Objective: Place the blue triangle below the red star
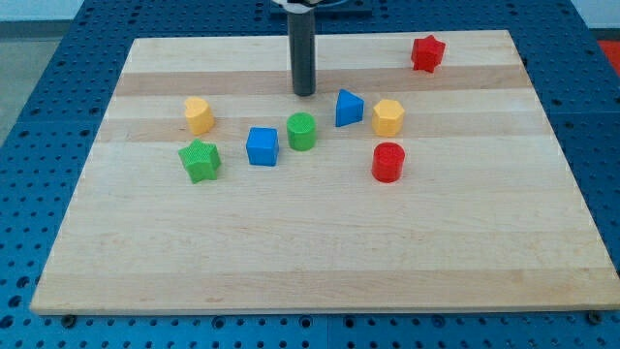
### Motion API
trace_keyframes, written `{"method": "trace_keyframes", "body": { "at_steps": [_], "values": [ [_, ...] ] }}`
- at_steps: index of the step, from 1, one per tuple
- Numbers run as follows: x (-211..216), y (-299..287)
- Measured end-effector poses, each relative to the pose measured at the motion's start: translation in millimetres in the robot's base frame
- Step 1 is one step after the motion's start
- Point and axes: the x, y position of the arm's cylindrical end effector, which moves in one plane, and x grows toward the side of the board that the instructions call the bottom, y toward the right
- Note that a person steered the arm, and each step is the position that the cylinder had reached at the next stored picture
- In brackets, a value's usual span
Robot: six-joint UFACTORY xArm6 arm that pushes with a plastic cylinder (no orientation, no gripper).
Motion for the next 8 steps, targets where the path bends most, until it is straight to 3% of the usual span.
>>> {"method": "trace_keyframes", "body": {
  "at_steps": [2, 4, 8],
  "values": [
    [38.9, -4.5],
    [54.3, 33.3],
    [7.9, 142.3]
  ]
}}
